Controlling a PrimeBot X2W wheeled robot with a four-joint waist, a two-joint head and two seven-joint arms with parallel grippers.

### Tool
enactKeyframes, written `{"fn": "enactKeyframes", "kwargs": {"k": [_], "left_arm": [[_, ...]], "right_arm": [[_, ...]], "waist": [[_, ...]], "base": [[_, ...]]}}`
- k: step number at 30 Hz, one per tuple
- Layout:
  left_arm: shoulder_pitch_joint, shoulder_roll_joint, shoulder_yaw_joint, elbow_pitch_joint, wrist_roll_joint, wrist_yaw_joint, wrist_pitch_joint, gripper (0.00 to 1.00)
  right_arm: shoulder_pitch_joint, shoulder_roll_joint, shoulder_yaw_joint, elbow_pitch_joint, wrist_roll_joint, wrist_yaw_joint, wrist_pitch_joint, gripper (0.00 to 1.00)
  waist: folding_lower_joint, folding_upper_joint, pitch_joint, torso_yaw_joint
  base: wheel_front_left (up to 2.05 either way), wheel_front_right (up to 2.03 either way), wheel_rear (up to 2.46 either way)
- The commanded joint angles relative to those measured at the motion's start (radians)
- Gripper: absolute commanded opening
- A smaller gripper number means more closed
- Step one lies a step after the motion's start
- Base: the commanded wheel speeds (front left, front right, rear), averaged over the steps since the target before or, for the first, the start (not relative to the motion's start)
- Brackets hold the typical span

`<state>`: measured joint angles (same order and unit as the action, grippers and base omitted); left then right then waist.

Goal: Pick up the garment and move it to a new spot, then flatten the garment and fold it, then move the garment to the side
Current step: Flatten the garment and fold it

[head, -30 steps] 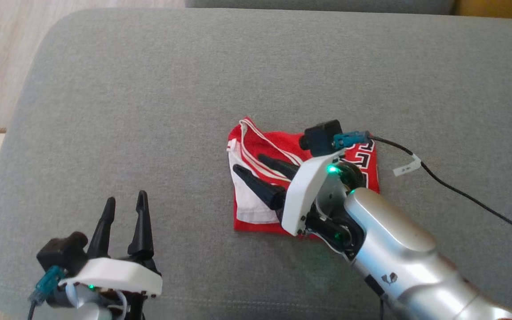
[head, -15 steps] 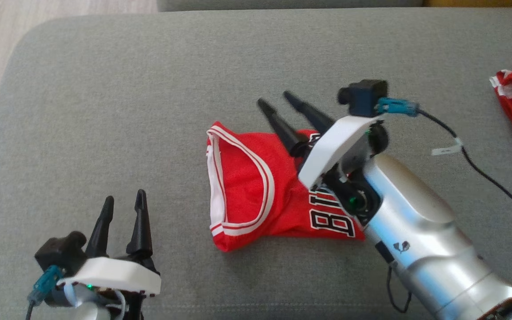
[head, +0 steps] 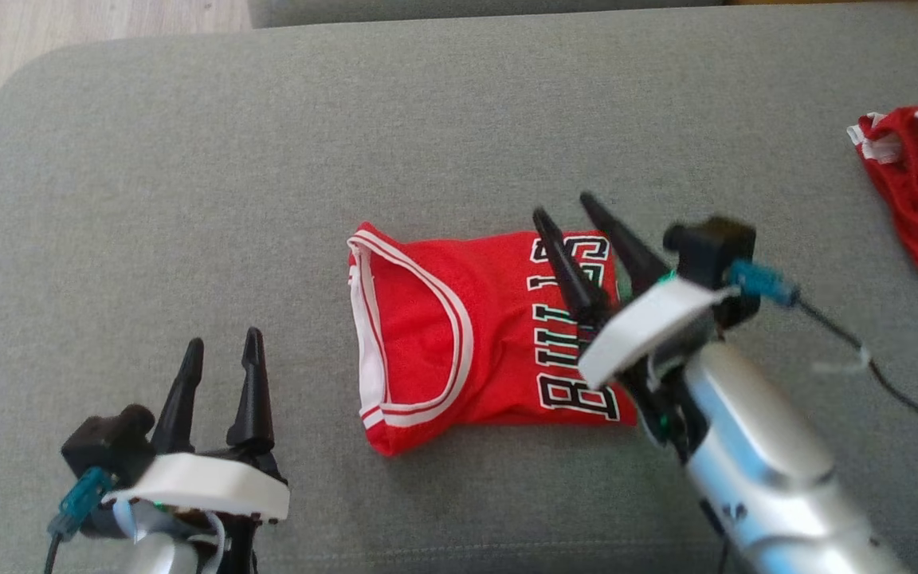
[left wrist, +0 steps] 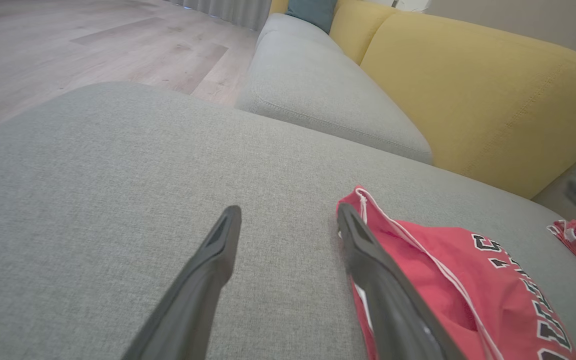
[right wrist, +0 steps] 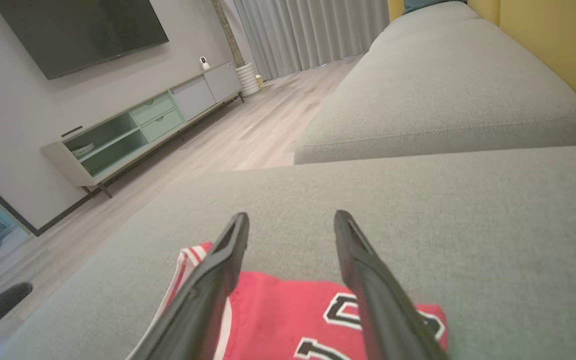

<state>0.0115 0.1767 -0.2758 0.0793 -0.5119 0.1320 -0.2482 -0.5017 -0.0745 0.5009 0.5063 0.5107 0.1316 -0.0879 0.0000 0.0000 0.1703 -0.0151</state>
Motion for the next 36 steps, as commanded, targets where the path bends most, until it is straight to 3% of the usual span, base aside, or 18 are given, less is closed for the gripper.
{"fn": "enactKeyframes", "kwargs": {"k": [1,5,17,24,36], "left_arm": [[-0.042,0.016,0.034,-0.033,0.007,0.000,-0.011,1.00],[-0.044,0.016,0.032,-0.034,0.007,0.000,-0.012,1.00],[-0.051,0.014,0.029,-0.040,0.009,0.005,-0.012,1.00],[-0.058,0.010,0.032,-0.041,0.008,0.006,-0.012,1.00],[-0.056,0.004,0.034,-0.042,0.011,0.005,-0.013,1.00]], "right_arm": [[0.012,0.024,0.006,-0.050,-0.025,-0.001,-0.023,0.42],[0.088,0.024,0.034,-0.063,-0.073,-0.001,-0.037,0.00],[0.152,0.024,0.170,0.024,-0.110,-0.001,-0.007,0.00],[0.106,0.024,0.260,0.099,-0.062,-0.001,-0.003,0.00],[0.011,0.024,0.501,0.115,0.051,-0.001,0.019,0.00]], "waist": [[0.0000,0.0000,0.001,0.002],[0.0000,0.0000,0.003,0.015],[0.0000,0.0000,0.023,0.086],[0.0000,0.0000,0.031,0.130],[0.0000,0.0000,0.043,0.153]], "base": [[0.00,0.00,0.00],[0.00,0.00,0.00],[0.00,0.00,0.00],[0.00,0.00,0.00],[0.00,0.00,0.00]]}}
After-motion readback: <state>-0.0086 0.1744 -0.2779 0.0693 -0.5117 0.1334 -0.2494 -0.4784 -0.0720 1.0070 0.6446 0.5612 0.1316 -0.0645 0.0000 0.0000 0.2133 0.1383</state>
